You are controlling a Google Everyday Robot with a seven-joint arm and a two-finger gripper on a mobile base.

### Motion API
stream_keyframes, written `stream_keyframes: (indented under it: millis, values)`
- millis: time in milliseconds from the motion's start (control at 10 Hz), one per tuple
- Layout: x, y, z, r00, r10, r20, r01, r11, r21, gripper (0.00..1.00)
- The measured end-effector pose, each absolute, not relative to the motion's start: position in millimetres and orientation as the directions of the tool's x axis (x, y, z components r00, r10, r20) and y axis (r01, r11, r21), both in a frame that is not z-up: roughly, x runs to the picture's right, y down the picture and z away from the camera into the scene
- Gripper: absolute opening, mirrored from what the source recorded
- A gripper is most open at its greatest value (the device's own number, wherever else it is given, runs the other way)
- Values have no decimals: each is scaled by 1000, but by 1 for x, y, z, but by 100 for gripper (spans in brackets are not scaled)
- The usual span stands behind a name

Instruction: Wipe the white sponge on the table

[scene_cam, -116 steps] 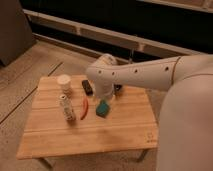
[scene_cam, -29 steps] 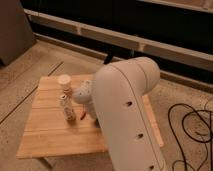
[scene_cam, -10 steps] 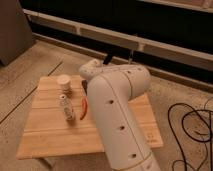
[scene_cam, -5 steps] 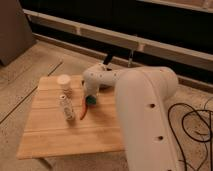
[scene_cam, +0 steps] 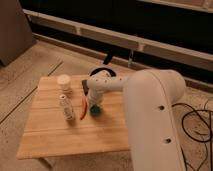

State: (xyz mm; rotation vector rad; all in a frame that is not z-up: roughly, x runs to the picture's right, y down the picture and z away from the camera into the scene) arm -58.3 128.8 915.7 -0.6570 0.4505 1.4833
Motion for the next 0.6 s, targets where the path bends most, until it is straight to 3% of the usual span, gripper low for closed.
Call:
stream_keyframes:
  millis: [600]
  values:
    - [41,109,913,-241,717,-654,-969,-136,208,11]
